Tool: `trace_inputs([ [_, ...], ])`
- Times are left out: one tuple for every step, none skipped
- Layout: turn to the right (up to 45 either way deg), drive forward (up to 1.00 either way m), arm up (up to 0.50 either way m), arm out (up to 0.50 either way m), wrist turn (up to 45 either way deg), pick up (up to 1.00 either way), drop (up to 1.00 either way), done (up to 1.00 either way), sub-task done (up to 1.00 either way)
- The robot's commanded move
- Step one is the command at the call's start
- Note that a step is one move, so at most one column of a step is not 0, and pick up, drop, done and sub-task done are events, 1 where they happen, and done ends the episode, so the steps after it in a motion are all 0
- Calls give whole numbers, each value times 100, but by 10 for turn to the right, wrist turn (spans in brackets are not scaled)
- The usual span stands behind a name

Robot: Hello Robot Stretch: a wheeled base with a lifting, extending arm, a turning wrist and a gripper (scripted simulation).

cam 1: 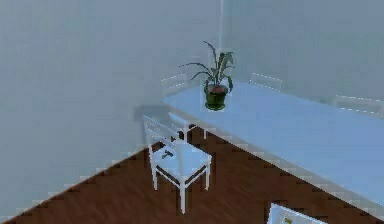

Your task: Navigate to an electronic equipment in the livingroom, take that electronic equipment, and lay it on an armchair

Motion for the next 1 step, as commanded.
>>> trace_inputs([
  [-330,0,0,0,0,0,0,0,0],
])
